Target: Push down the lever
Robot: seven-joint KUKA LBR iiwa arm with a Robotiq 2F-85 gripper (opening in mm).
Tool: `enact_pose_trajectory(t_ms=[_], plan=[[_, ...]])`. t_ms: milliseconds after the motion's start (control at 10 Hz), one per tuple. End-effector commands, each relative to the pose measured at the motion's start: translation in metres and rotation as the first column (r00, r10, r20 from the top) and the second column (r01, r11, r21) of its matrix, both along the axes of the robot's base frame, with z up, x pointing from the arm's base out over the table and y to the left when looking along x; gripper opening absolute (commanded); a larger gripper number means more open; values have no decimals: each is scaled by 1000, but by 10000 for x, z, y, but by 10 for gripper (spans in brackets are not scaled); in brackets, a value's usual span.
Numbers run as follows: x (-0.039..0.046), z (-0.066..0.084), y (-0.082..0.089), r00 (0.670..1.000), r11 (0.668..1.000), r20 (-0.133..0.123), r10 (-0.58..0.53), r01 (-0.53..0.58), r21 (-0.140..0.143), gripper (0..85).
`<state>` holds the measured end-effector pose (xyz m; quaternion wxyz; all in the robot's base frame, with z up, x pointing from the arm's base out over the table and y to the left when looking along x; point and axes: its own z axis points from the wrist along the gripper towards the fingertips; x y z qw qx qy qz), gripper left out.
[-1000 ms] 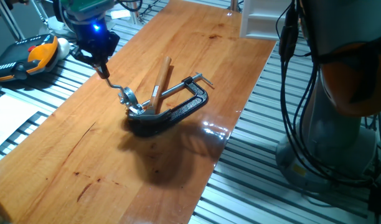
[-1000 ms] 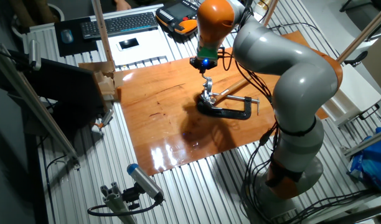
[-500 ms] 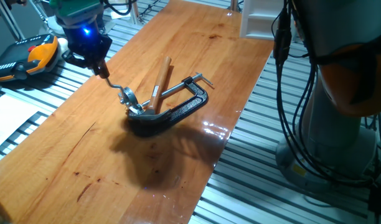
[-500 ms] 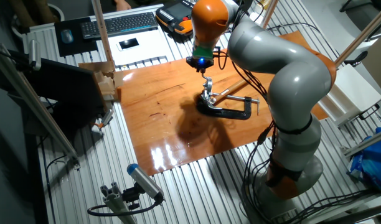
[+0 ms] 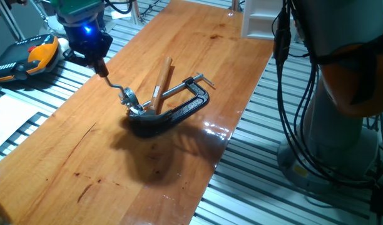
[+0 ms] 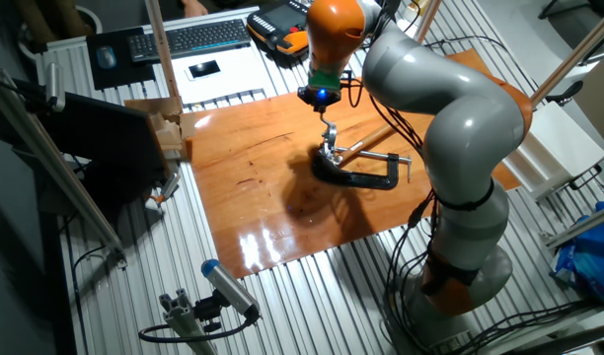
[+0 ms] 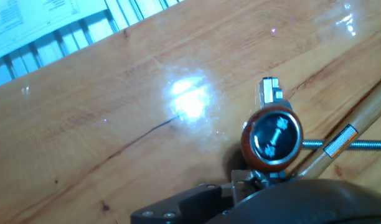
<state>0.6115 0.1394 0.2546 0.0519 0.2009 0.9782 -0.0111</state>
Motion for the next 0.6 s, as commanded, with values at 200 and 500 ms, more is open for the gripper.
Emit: enact_pose_trajectory(t_ms=[200,500], plan=[[8,19,-37,1000,1000,-4,10,-10,2,0],[17,25,-72,1000,1000,-5,15,-15,5,0]])
